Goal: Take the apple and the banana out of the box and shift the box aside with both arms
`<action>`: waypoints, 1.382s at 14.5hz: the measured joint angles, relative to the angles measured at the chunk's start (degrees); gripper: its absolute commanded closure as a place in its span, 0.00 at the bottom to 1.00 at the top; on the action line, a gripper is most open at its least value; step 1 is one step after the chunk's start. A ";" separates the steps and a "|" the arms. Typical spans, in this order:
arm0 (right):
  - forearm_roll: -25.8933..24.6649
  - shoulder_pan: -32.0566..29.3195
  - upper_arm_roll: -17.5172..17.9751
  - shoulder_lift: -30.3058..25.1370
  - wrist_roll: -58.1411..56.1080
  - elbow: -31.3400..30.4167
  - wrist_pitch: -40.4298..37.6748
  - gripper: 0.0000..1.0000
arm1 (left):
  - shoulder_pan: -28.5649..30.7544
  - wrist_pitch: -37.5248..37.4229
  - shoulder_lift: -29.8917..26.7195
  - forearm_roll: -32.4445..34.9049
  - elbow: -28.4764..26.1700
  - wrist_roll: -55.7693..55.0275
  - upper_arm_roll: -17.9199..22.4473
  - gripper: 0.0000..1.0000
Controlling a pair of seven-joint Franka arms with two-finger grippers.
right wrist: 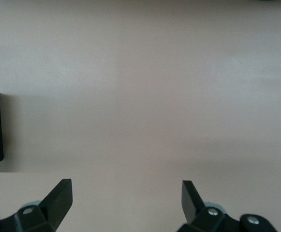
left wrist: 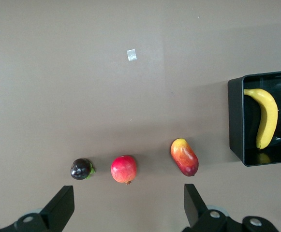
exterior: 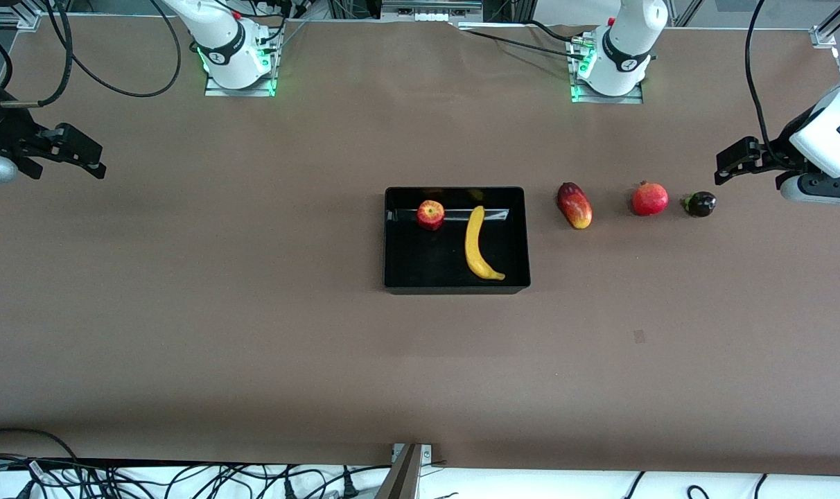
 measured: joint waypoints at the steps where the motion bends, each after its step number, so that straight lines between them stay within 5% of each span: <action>1: 0.00 0.00 0.00 0.00 0.00 0.00 0.00 0.00 | 0.00 0.00 -0.02 0.00 -0.03 0.12 0.00 0.00; 20: 0.00 0.00 0.00 0.00 0.00 0.00 0.00 0.00 | -0.03 0.00 -0.03 0.01 -0.18 1.20 -0.03 0.00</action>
